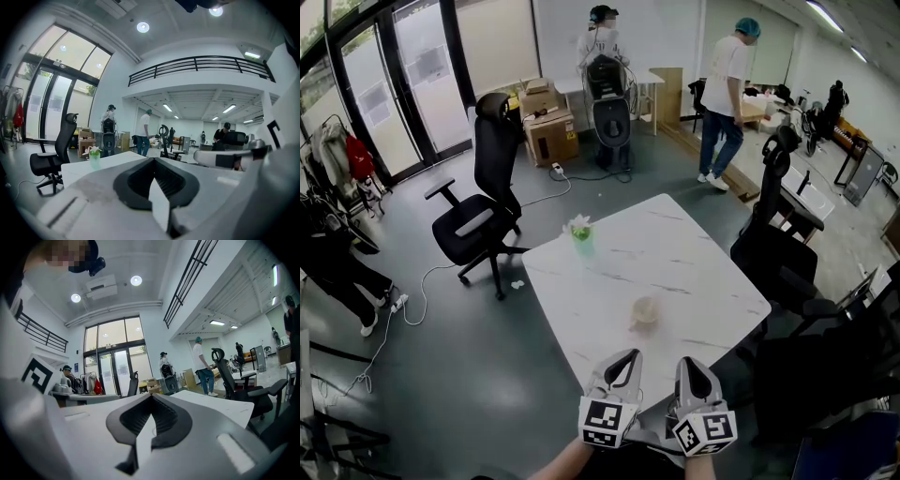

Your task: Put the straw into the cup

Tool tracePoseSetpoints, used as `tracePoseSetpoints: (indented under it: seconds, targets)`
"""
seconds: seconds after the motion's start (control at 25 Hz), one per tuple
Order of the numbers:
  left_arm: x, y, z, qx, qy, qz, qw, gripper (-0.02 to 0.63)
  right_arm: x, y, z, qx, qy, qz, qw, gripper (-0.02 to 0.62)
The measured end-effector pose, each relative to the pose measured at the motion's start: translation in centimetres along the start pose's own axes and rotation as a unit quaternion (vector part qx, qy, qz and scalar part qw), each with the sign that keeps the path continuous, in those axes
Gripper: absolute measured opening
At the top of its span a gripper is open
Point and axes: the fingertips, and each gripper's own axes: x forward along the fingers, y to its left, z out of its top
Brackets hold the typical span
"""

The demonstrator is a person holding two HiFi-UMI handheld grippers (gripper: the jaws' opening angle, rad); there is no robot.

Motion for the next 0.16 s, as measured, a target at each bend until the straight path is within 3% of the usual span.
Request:
tracePoseSetpoints:
  seconds: [0.16]
  targets:
    - [0.28, -0.12, -0.61, 0.001, 0.004, 0.0, 1.0, 0.002, 0.14, -0.23, -0.28, -0.001, 0.006, -0.002, 1.0, -0.011]
